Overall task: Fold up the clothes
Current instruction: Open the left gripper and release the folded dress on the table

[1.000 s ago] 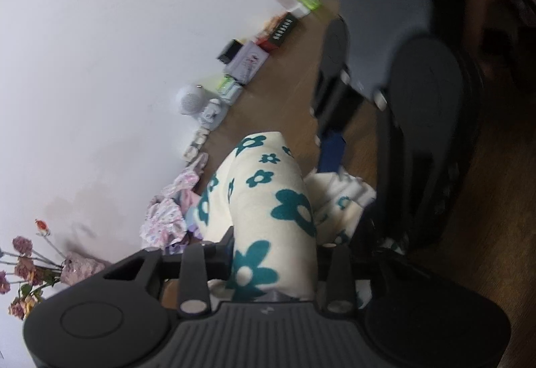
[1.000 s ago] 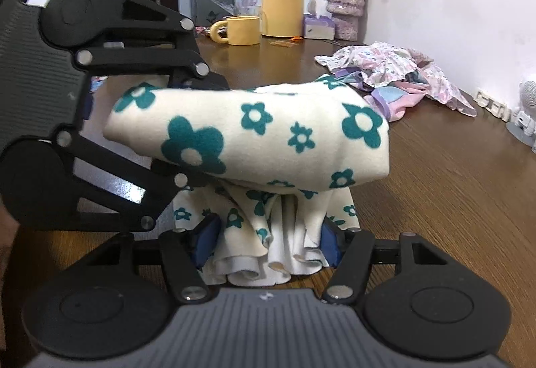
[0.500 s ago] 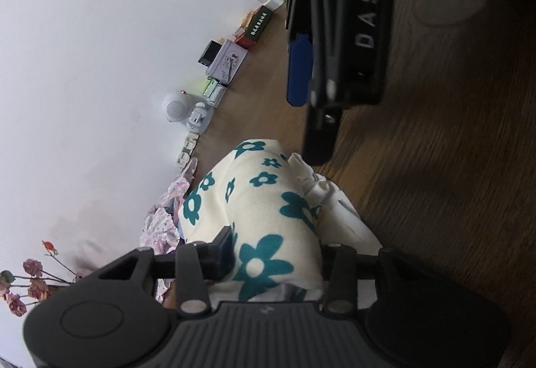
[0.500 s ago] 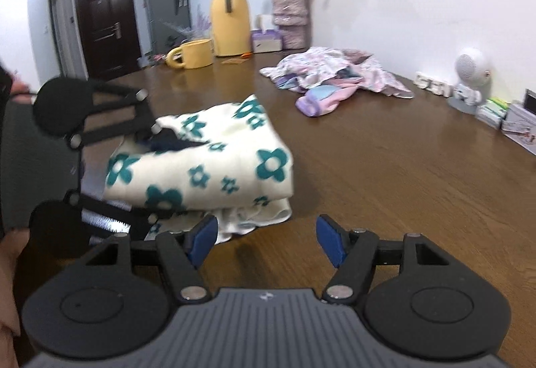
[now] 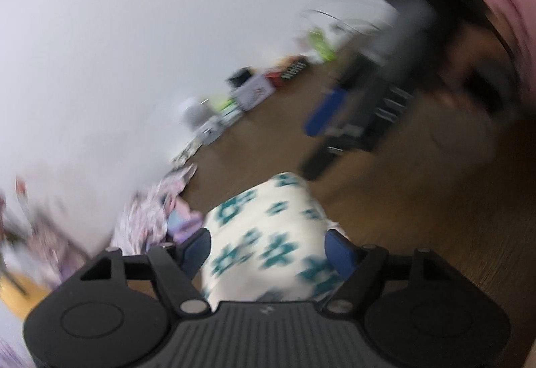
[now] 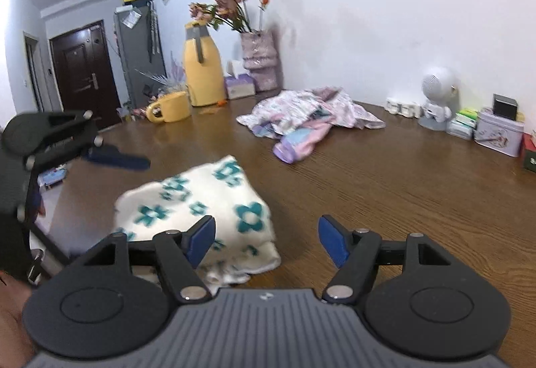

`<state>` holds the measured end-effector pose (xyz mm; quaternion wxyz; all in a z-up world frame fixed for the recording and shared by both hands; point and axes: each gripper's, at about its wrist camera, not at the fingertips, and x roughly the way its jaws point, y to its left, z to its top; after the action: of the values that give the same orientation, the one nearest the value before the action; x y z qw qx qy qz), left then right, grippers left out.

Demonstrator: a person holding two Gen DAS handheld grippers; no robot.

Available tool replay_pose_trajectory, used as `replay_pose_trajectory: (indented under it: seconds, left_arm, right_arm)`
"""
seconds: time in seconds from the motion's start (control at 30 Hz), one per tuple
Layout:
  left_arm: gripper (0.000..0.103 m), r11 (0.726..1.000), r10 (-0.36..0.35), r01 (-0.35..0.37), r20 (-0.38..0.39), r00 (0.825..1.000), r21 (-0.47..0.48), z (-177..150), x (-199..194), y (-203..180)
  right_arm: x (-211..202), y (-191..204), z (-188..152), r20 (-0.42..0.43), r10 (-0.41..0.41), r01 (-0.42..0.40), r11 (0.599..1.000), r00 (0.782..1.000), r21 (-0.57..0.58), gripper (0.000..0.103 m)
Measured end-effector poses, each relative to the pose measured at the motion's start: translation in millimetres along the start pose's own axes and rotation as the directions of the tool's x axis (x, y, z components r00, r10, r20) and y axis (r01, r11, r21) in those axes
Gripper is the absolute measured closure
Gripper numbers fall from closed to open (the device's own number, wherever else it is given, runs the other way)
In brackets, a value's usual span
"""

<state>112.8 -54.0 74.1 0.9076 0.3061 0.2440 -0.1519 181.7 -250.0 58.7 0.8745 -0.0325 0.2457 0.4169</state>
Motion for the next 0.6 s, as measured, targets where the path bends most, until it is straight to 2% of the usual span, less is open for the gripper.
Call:
replay_pose_trajectory:
  seconds: [0.07, 0.1, 0.17, 0.23, 0.33, 0.47, 0.6]
  left_arm:
    - [0.03, 0.991, -0.026, 0.026, -0.003, 1.0, -0.132, -9.9, -8.3, 33.2]
    - [0.035, 0.98, -0.035, 0.034, -0.003, 0.999, -0.196, -17.6, -13.1, 48.2]
    - [0.042, 0.951, -0.061, 0.06, 0.004, 0.998, -0.303, -30.9, -17.5, 71.3]
    - [0.05, 0.911, -0.117, 0.116, 0.021, 0.993, -0.396, -46.4, -22.0, 86.3]
    - [0.06, 0.871, -0.226, 0.213, 0.023, 0.974, -0.443, -57.3, 4.7, 94.8]
    - [0.06, 0.842, -0.324, 0.311, 0.046, 0.945, -0.442, -70.5, 20.0, 89.5]
    - [0.06, 0.834, -0.346, 0.34, 0.066, 0.936, -0.434, -77.6, 22.1, 87.2]
  right_arm:
    - [2.1, 12.5, 4.5, 0.009, 0.017, -0.017, 1.0, 1.0, -0.015, 0.035]
    - [4.0, 19.2, 7.2, 0.014, 0.025, -0.025, 0.999, 1.0, -0.024, 0.037]
    - [10.7, 32.0, 13.4, 0.019, 0.049, -0.048, 0.998, 0.999, -0.043, 0.05]
    - [19.2, 45.4, 19.5, 0.018, 0.074, -0.073, 0.995, 0.997, -0.067, 0.05]
    - [36.1, 61.5, 16.9, -0.043, 0.066, -0.071, 0.99, 0.997, -0.122, 0.05]
    - [49.6, 67.2, 0.5, -0.122, 0.027, -0.045, 0.989, 0.992, -0.144, 0.05]
    - [53.4, 74.5, -14.3, -0.143, 0.0, -0.024, 0.986, 0.99, -0.166, 0.049]
